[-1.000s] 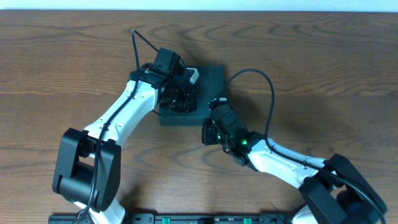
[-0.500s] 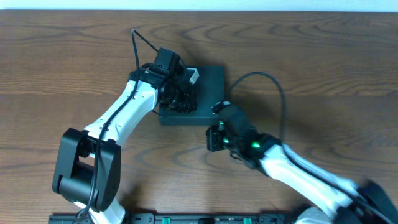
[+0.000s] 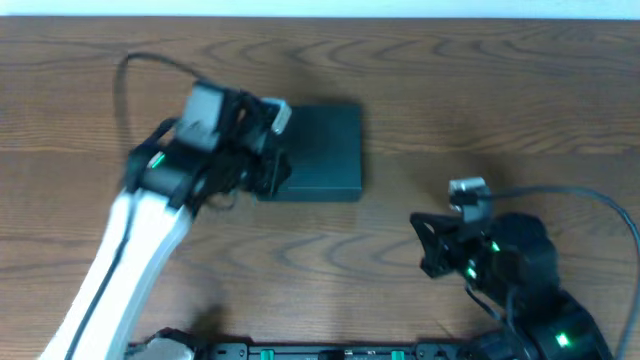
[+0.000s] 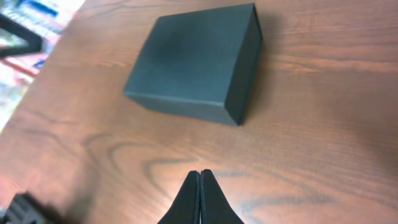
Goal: Pack container
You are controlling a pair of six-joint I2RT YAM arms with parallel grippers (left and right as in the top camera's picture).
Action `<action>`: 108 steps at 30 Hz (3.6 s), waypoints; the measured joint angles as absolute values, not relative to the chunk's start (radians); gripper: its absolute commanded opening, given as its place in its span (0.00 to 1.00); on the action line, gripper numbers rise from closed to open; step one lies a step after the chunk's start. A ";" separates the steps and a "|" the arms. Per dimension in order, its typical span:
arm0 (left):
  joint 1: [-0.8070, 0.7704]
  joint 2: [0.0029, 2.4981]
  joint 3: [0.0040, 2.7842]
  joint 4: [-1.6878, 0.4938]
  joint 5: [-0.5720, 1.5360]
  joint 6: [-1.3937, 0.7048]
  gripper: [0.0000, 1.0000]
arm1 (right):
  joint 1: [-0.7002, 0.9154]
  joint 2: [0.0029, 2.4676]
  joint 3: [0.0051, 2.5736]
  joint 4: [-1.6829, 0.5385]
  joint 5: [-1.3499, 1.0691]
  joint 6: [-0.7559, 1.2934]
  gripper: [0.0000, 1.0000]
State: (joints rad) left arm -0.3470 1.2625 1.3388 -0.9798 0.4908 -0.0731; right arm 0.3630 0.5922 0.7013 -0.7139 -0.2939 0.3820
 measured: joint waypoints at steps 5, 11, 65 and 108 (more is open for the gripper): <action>-0.347 1.041 1.336 -1.135 0.418 -0.094 0.06 | 0.336 0.552 0.701 -0.827 -0.421 0.329 0.01; -0.347 0.773 1.218 -1.181 0.373 -0.153 0.19 | 0.327 0.551 0.701 -0.877 -0.466 0.286 0.51; 0.005 0.073 0.337 -0.705 0.029 -0.043 0.95 | 0.324 0.551 0.701 -0.879 -0.418 0.278 0.99; 0.006 0.011 0.162 -0.643 0.026 -0.028 0.95 | 0.324 0.551 0.701 -0.879 -0.418 0.278 0.99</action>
